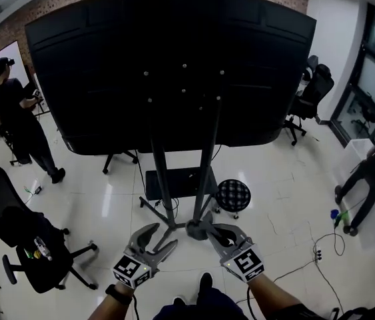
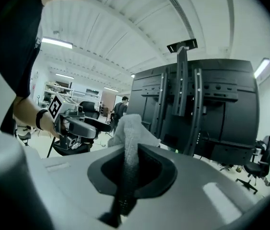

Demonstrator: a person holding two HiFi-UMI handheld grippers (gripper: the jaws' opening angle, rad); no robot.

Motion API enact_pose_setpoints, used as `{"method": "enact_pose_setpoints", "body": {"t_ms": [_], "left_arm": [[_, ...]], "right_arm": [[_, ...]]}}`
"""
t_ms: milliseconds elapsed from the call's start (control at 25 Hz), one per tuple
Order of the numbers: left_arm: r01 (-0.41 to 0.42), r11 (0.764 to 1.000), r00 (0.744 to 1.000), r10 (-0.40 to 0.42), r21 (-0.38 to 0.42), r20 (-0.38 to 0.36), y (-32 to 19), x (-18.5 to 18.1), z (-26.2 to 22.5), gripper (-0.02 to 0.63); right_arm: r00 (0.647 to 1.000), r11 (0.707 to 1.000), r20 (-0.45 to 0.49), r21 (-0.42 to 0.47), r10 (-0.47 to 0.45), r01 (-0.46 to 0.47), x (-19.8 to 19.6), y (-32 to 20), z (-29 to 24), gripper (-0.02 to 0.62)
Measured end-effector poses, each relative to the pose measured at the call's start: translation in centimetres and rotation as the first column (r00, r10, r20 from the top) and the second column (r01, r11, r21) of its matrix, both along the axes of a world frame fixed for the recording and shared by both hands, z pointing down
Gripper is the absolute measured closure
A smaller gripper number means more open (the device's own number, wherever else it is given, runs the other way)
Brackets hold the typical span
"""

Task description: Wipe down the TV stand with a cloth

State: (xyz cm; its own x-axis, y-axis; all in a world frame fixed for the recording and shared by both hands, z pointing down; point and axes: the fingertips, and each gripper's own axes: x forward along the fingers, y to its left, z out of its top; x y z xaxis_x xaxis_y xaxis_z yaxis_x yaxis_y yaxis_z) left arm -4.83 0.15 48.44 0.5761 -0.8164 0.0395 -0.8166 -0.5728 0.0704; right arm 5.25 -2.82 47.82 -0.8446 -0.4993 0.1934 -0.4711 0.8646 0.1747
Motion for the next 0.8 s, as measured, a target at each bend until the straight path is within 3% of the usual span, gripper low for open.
{"method": "enact_pose_setpoints", "body": {"t_ms": [440,800], "left_arm": [[-0.017,1.000,0.999,0.016,-0.017,-0.044,10.9,0.2,-2.9,0.278],[-0.055,0.998,0.998,0.054,-0.004,-0.044,14.0,3.1,-4.5,0.278]], "right_arm": [[0.998,0.998,0.031,-0.026,0.053,-0.053,2.4,11.8,-2.5,0.580],[0.996,0.998,0.056,0.009,0.069,-0.069,5.4,15.9,-5.1,0.580]]}}
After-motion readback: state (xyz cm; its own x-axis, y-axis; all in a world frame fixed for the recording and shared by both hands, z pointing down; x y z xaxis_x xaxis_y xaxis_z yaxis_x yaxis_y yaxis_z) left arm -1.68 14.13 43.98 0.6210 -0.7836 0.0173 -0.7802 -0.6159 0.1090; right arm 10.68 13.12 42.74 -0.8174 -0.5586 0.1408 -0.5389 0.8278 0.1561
